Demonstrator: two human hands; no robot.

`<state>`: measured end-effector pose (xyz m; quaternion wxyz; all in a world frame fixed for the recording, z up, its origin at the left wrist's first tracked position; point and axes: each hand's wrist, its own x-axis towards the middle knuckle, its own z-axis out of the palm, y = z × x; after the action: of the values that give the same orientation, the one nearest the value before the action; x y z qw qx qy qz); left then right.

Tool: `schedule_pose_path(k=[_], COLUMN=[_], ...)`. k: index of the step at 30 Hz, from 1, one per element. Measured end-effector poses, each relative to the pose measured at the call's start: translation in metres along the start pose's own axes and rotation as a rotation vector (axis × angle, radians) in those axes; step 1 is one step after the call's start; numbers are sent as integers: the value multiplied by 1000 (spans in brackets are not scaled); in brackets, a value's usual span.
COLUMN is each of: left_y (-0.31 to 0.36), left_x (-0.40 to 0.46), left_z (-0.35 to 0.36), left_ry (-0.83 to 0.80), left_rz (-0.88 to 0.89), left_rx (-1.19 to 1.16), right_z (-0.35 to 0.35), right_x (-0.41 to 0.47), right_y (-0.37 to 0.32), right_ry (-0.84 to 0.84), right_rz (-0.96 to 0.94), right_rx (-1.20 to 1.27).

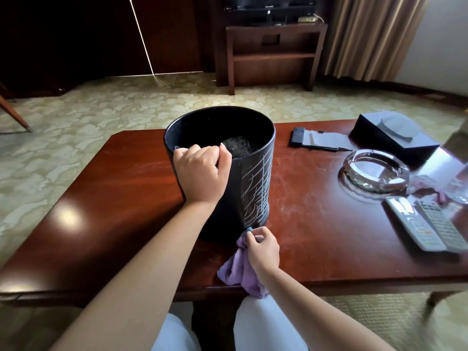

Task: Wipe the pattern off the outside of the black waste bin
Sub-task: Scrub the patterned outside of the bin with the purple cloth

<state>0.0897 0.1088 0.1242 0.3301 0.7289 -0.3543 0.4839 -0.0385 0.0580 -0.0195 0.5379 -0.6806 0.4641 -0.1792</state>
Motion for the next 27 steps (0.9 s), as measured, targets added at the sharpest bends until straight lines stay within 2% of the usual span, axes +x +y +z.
schedule_pose_path(k=[4, 9, 15, 21, 23, 27], left_y=[0, 0, 0, 1, 1, 0], left_x=[0, 0, 0, 0, 0, 0], left_z=[0, 0, 0, -2, -2, -1], left_ry=[3, 5, 13, 3, 6, 7], left_rz=[-3, 1, 0, 4, 8, -1], left_rx=[7, 0, 0, -19, -14, 0], right_z=[4, 5, -3, 3, 2, -6], right_x=[-6, 0, -3, 4, 3, -7], right_y=[-6, -6, -25, -13, -20, -46], right_ry=[44, 58, 80, 7, 23, 24], right_rz=[-44, 153, -3, 228, 176, -46], right_rx=[179, 185, 347, 244, 311, 541])
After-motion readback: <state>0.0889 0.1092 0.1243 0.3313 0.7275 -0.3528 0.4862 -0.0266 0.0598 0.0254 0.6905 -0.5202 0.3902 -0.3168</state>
